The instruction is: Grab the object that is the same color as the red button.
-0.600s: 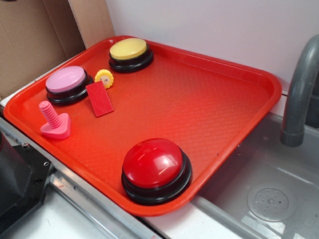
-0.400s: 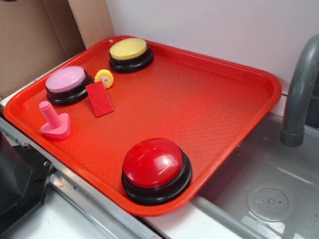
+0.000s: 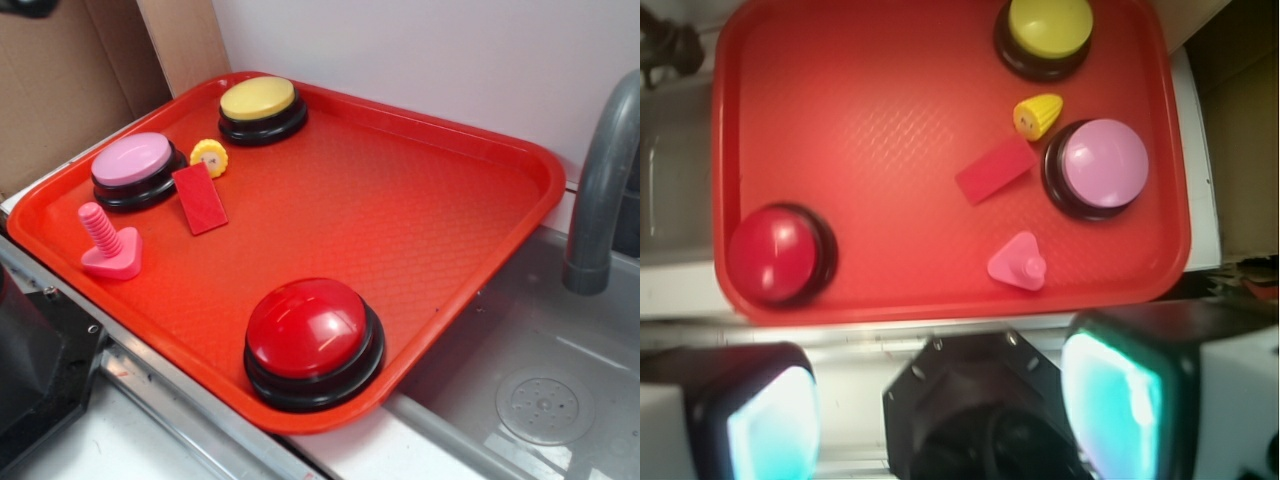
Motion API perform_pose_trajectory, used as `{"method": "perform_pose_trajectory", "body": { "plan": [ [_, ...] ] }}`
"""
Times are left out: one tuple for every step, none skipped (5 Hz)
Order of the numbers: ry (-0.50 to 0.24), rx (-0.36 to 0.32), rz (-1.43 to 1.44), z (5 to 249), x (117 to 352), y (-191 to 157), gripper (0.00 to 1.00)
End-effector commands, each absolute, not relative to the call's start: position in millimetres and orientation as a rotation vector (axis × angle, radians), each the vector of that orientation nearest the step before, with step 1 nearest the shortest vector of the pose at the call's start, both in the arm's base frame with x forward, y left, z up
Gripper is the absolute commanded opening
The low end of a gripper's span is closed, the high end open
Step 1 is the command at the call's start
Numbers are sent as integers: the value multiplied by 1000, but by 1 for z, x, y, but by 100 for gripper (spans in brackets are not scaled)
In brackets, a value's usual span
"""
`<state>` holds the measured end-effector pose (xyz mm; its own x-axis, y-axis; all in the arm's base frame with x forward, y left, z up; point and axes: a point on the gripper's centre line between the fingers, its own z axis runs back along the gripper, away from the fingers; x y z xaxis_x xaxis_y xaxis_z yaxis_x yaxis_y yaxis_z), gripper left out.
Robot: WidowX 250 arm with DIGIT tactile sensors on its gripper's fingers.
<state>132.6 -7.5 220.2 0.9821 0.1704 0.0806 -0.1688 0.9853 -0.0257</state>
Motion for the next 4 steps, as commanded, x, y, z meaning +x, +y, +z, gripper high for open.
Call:
{"method": "perform_pose_trajectory", "body": {
  "plan": [
    [-117, 8, 529, 178, 163, 10, 100],
    [-114, 50, 742, 141, 182, 23, 100],
    [-139, 106, 927, 107, 194, 38, 100],
    [-201, 243, 1043, 85, 198, 48, 100]
  ]
}}
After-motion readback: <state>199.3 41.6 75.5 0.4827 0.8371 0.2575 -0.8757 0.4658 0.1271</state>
